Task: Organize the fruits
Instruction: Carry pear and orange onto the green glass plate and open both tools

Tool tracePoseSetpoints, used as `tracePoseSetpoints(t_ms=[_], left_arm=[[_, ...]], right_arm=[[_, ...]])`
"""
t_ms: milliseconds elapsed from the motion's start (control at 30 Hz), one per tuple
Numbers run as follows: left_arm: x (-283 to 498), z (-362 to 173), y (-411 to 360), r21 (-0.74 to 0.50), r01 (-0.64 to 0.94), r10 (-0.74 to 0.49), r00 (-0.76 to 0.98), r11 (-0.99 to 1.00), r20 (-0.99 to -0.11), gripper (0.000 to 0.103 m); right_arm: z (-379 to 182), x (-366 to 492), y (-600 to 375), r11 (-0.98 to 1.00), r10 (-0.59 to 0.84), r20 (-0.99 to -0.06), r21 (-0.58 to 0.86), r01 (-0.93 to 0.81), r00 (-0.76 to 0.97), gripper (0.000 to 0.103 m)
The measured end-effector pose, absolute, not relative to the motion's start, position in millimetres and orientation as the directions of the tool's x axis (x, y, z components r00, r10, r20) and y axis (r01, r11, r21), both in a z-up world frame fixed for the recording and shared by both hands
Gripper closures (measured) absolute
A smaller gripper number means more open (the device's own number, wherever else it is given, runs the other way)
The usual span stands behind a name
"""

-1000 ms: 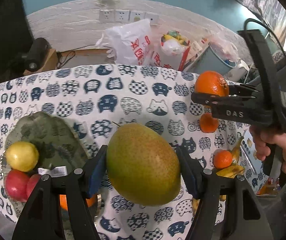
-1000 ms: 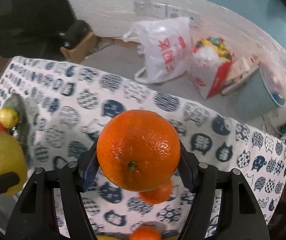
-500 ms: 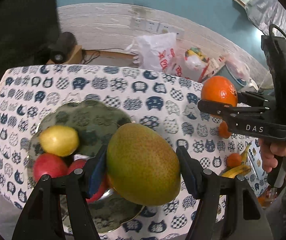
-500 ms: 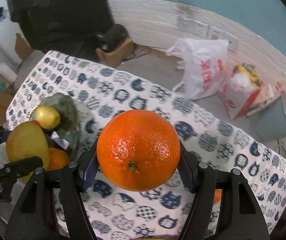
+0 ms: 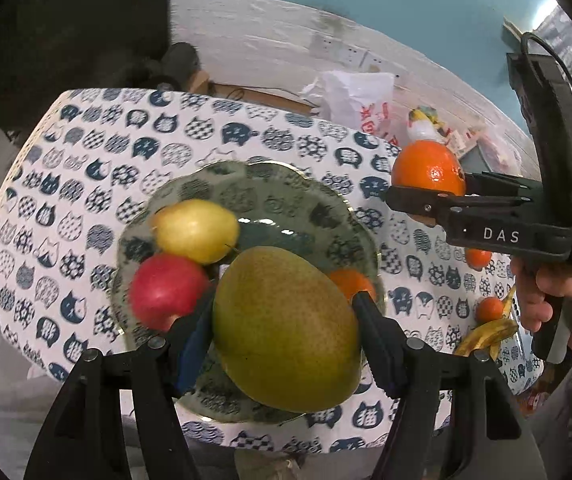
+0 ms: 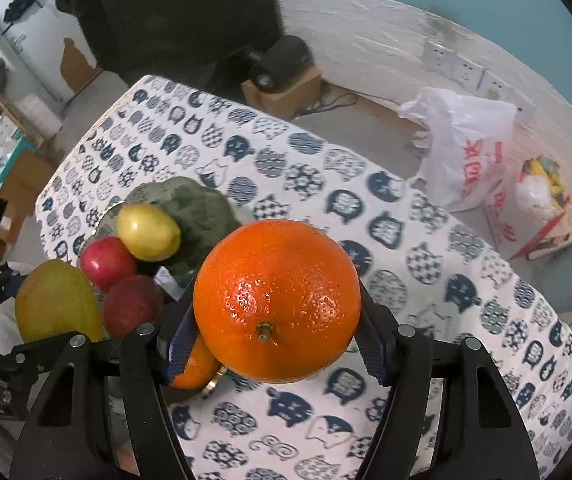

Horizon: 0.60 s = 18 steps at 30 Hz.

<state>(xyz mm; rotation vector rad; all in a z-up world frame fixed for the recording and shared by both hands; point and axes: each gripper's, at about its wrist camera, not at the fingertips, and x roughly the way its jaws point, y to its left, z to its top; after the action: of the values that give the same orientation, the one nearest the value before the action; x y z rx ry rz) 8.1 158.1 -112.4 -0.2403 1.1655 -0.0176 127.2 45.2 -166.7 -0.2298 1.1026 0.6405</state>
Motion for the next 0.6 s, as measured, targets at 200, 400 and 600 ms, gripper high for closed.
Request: tracePoseSetpoints(t_ms=[200,400,600], left_arm=[[-4,-121,174,-0.181,-0.139,-0.115,0.385,0.974,-0.916,0.034],[-10,-132,180,-0.159,-0.149,-0.096,0.364,0.976,-0.927,0.034],[-14,-149,183,-0.153,-0.162,-0.093,0.325,0.975,-0.941,0.034]], right_arm=[[-172,120,72,0.775,0.371,-0.889,0.136,-0.617,0.270,0.034],[-183,112,91,0.756,0.358,-0.901,0.125,-0.643,0.246,0.034],[-194,106,102,0.745,0.344,-0.911,0.118,-0.657,0.227,0.034]])
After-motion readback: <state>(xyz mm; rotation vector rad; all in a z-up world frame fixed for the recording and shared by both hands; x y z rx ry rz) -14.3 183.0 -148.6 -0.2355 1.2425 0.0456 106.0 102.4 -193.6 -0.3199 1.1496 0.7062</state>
